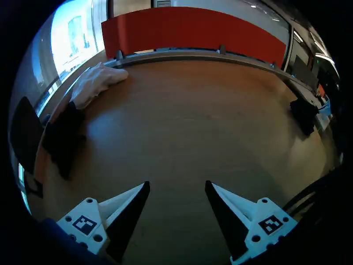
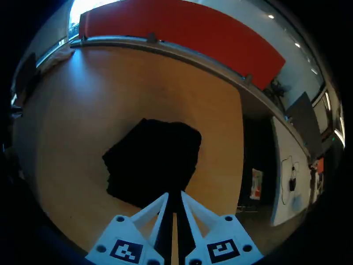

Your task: Fold towel

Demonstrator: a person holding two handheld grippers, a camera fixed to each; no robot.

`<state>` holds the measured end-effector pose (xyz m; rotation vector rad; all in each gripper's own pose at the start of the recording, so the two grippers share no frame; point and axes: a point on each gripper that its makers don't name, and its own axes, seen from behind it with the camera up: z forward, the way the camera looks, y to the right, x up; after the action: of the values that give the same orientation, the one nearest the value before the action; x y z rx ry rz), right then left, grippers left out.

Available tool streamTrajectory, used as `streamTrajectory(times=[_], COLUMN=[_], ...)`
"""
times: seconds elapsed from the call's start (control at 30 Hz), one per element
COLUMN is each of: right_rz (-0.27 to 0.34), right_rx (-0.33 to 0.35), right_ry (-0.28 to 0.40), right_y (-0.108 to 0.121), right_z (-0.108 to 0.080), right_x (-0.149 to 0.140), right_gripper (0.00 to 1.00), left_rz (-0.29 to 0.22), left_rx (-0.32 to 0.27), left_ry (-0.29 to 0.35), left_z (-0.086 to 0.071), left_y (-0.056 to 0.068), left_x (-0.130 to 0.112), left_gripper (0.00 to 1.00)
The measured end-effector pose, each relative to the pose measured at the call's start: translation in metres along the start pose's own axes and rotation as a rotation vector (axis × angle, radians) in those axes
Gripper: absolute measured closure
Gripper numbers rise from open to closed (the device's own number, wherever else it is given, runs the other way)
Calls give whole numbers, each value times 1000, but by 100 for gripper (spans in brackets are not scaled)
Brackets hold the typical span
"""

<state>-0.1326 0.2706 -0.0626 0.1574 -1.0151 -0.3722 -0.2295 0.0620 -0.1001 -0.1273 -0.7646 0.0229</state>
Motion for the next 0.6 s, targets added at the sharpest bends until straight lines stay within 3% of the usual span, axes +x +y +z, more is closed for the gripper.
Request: streamTrajectory(times=[0.6], right_rz=[91], right_rx=[-22], right_ry=[-84], right_y=[0], right_z=[27], right_x=[-36], right_gripper=[95], left_rz=[6], left_rx=[11], left_ry=[-7], left_z=[0], left_y=[-4], left_x=[-2], left_gripper=[7])
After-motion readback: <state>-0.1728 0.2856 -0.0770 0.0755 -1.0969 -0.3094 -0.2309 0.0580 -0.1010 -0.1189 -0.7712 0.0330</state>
